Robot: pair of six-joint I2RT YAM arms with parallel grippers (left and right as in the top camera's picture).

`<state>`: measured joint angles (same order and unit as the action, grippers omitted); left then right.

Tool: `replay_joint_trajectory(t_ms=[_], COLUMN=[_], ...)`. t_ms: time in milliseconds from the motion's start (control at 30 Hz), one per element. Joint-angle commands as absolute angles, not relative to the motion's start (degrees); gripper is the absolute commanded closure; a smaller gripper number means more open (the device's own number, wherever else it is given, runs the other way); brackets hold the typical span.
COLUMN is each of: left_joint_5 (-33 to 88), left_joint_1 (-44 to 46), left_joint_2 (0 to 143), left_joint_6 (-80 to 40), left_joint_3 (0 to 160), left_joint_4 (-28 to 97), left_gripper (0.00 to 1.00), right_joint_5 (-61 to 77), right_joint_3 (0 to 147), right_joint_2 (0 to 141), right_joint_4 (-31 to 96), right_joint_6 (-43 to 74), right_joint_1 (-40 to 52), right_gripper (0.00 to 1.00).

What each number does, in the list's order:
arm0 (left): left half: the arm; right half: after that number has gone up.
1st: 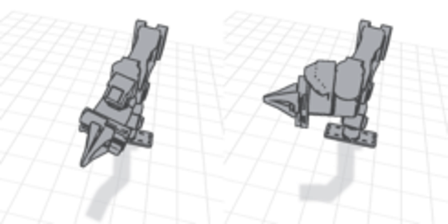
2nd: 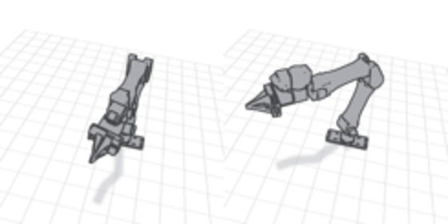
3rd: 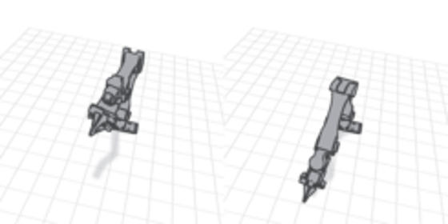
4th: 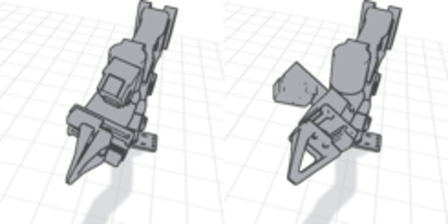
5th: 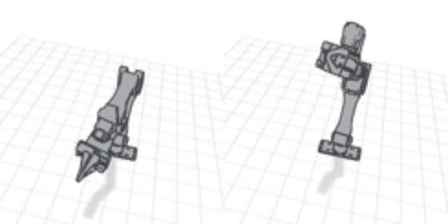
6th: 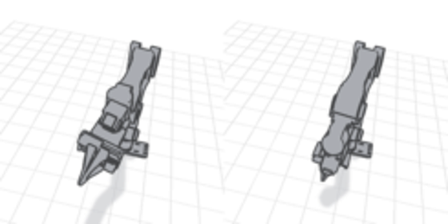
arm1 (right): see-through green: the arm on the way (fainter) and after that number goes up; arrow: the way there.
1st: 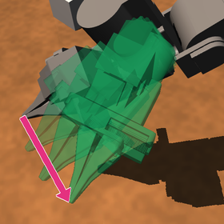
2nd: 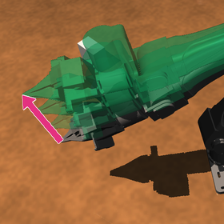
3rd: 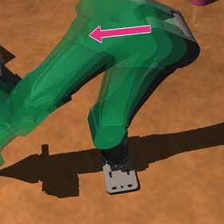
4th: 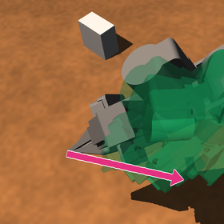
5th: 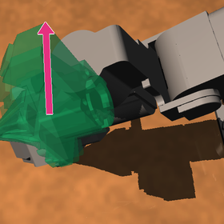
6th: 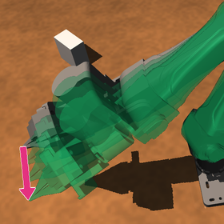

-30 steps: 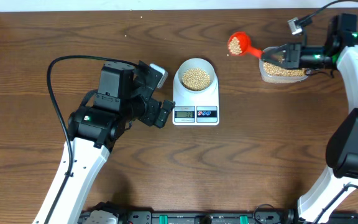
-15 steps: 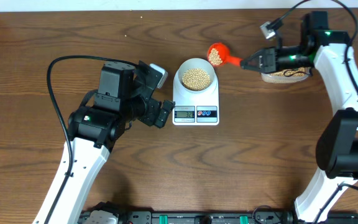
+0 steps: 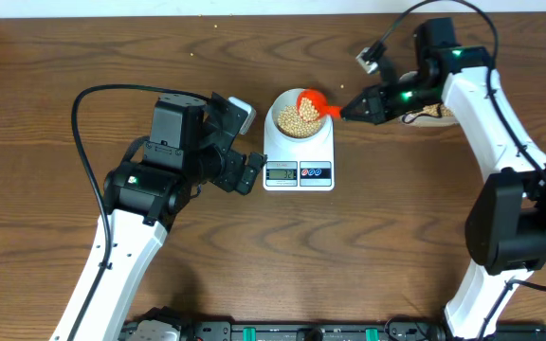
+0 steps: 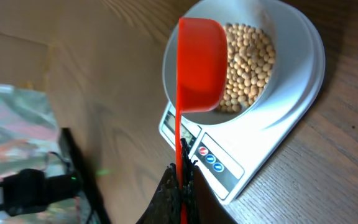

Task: Scoop item into bowl and weigh 50g on scale
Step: 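Lift the filled red scoop and move it left over the bowl, then tilt the red scoop gradually to pour soybeans into the bowl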

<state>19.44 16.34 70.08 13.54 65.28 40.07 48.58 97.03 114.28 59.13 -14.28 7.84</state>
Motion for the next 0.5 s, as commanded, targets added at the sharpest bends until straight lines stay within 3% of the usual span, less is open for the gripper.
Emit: replay_joint_trajectory(t_ms=[0,467], left_joint_5=[20.10,20.12], left_joint_1=[16.47,16.47], left_joint_2=[70.11,70.11], left_joint_6=[13.67,13.67], left_joint_3=[65.10,65.10], left_joint_4=[40.05,40.07], left_gripper=[0.06,0.06], right_joint_5=[42.35,25.58], right_joint_3=[99.92,106.54], right_joint_2=[113.86,113.84], right_joint_4=[59.20,61.10], right_joint_6=[-13.67,-12.71], right_joint_1=[10.17,17.56], right_gripper=[0.99,0.99])
